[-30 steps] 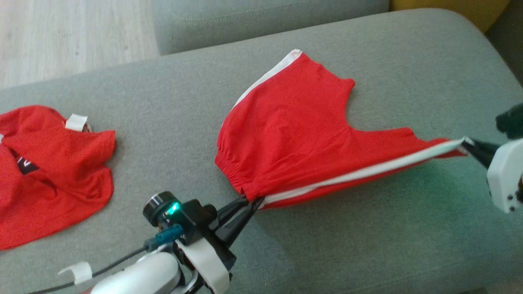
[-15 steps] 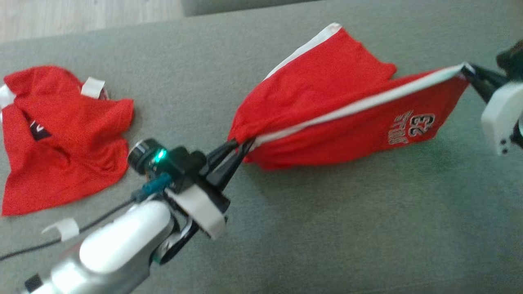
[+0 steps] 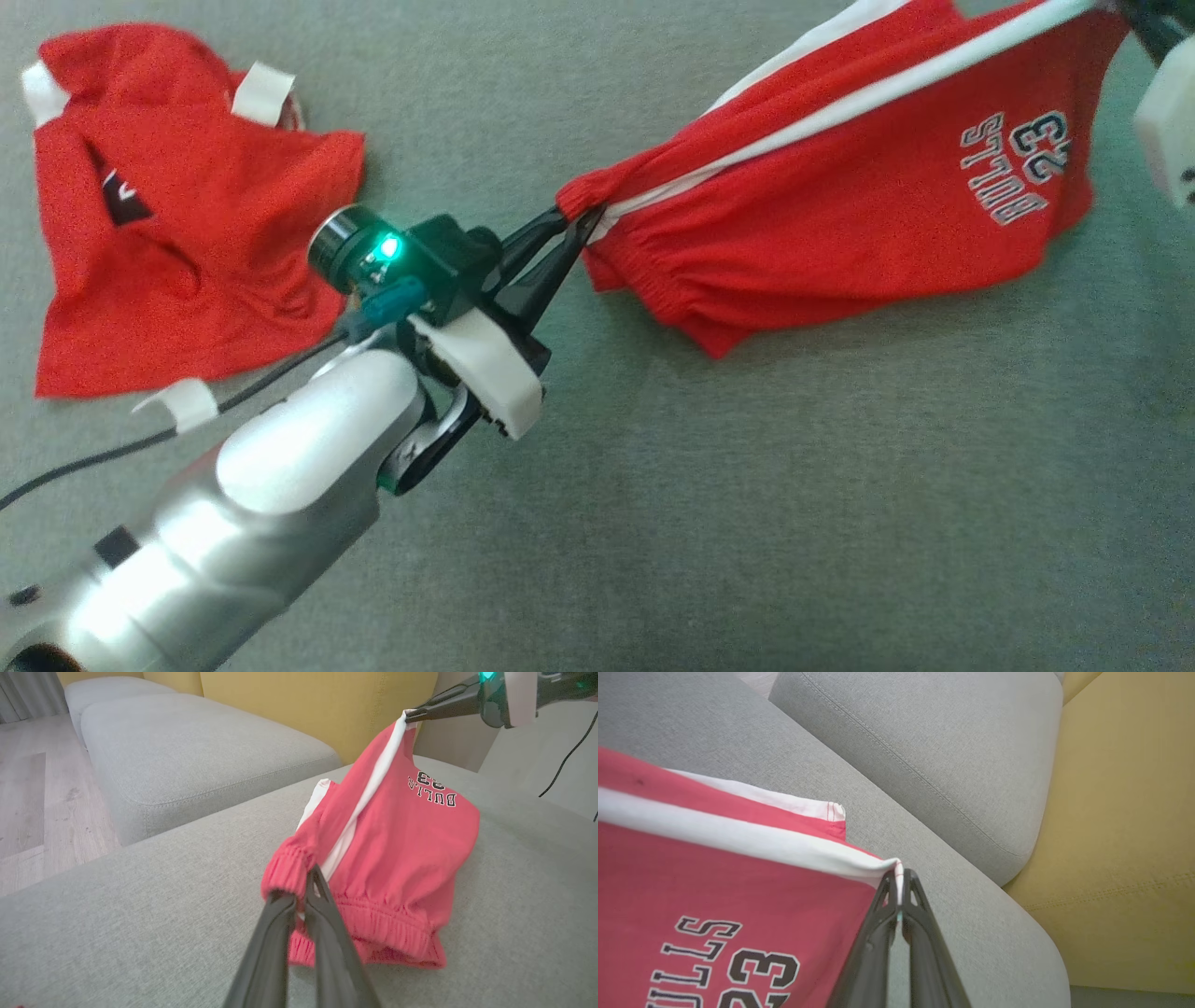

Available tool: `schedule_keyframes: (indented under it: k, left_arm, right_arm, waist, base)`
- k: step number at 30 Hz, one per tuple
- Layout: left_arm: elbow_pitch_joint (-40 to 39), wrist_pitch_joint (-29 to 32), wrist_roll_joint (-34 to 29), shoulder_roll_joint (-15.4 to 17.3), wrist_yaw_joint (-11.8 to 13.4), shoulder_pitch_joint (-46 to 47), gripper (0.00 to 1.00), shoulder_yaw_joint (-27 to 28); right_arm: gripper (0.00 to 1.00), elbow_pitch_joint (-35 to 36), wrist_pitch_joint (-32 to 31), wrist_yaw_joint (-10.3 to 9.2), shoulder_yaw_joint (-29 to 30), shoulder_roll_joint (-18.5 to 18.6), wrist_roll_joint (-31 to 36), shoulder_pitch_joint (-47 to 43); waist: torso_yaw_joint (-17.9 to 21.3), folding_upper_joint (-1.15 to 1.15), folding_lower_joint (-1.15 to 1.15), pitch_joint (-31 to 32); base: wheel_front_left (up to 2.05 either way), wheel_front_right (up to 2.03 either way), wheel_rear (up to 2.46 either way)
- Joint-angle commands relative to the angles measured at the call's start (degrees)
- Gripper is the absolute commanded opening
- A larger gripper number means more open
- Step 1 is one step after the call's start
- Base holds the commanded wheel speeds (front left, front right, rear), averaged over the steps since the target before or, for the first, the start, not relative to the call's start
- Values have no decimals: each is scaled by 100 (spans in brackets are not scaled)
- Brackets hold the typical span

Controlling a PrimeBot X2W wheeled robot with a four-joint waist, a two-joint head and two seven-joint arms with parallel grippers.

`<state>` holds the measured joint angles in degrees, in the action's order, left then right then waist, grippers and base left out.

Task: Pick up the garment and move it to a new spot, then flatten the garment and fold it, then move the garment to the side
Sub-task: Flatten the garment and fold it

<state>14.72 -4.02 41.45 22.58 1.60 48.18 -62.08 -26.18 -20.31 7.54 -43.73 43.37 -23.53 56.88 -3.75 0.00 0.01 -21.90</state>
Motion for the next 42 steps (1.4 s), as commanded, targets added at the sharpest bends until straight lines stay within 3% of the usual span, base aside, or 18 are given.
schedule_keyframes:
  k: [1, 9, 10, 11, 14, 21, 29, 35, 42]
  left_arm:
    - [24, 14, -40, 41, -58, 318, 0, 194]
    - [515, -32, -60, -324, -254, 524, 0, 59]
    - [575, -27, -52, -359, -267, 542, 0, 51]
    - [632, -35, -51, -392, -277, 564, 6, 46]
    - [803, -102, -55, -466, -273, 609, 100, 55]
    - [1069, -362, 29, -466, -184, 612, 100, 231]
    - [1079, -901, 230, -277, 182, 414, 100, 778]
    - [721, -1086, 198, -41, 593, 28, 100, 1438]
    - [36, -1096, -40, -10, 913, -1016, 100, 2546]
  right_arm:
    - [0, -80, 98, -5, -55, 44, 52, 191]
    - [0, -808, 339, -5, -643, 2, 55, 759]
    - [34, -894, 403, -5, -702, 2, 67, 828]
    - [100, -981, 489, -5, -730, -13, 50, 886]
    - [100, -1292, 678, -5, -783, -92, 52, 1016]
    - [100, -1917, 1154, -5, -669, -384, 99, 1097]
    - [100, -2504, 2367, -5, 172, -1034, -175, 801]
    - [100, -2536, 3236, -5, 932, -1574, -415, 317]
    - [100, -2062, 3509, -5, 1958, -2160, -524, -664]
  waist:
    - [-225, 0, -1, -231]
    - [-521, 0, -1, -497]
    - [-545, 0, -1, -529]
    - [-569, 0, -1, -557]
    - [-600, 0, -1, -590]
    - [-503, 0, -1, -397]
    - [-205, 0, -1, 193]
    - [17, 0, -1, 651]
    - [217, 0, -1, 1166]
  base:
    - [0, 0, 0]
    - [0, 0, 0]
    - [0, 0, 0]
    - [0, 0, 0]
    - [0, 0, 0]
    - [0, 0, 0]
    - [0, 0, 0]
    - [0, 0, 0]
    - [0, 0, 0]
